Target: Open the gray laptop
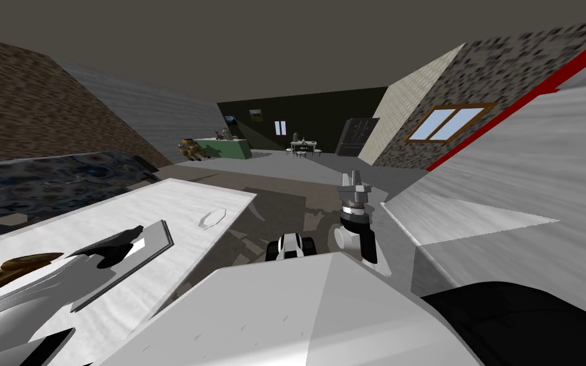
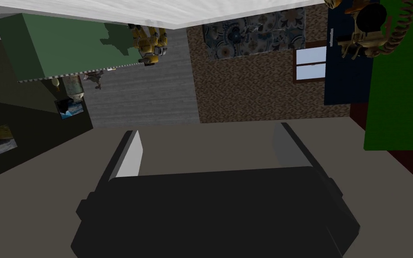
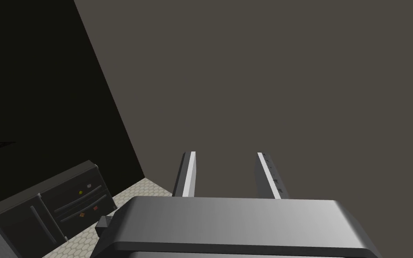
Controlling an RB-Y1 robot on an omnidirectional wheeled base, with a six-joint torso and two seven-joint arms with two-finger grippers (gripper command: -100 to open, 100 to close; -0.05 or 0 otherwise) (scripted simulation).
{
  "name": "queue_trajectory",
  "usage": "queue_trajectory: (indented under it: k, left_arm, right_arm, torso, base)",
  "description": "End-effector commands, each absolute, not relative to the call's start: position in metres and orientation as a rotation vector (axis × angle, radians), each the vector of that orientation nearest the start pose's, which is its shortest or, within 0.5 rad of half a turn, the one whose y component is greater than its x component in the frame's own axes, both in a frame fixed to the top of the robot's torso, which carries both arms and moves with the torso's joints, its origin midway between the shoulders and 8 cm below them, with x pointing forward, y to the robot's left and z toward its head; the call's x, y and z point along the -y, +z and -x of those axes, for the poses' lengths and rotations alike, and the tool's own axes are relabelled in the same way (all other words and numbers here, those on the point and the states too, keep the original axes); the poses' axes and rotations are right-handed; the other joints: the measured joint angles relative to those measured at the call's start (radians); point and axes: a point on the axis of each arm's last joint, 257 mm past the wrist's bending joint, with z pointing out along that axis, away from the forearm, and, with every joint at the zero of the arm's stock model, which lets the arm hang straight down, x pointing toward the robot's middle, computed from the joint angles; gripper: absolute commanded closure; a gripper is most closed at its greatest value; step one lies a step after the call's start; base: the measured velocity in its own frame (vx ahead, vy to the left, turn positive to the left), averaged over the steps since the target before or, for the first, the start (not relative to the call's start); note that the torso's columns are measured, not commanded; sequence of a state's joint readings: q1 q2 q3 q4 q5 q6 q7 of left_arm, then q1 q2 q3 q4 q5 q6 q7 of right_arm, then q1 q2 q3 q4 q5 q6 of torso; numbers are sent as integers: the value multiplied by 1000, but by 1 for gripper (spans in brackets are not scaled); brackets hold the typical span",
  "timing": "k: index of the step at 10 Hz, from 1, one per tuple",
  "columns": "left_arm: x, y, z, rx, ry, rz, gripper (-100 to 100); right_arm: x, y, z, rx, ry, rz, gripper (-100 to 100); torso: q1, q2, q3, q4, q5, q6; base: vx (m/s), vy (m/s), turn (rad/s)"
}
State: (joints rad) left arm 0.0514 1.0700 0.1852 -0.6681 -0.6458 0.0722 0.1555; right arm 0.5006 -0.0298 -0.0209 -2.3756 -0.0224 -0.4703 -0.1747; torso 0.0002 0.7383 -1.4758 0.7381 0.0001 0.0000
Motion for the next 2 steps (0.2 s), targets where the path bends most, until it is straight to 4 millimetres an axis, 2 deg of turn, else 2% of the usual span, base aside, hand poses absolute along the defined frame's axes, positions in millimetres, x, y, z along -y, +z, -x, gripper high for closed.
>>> queue_trajectory:
  k: [1,2]
  left_arm:
    - [-878,-213,-280,-1743,739,834,0]
    - [-878,-213,-280,-1743,739,834,0]
  right_arm:
    - [280,61,-327,-534,1477,-655,0]
    - [280,61,-327,-534,1477,-655,0]
  torso:
    - [0,0,0,0,0,0]
    - [0,0,0,0,0,0]
  base:
    - [0,0,0]
    - [0,0,0]
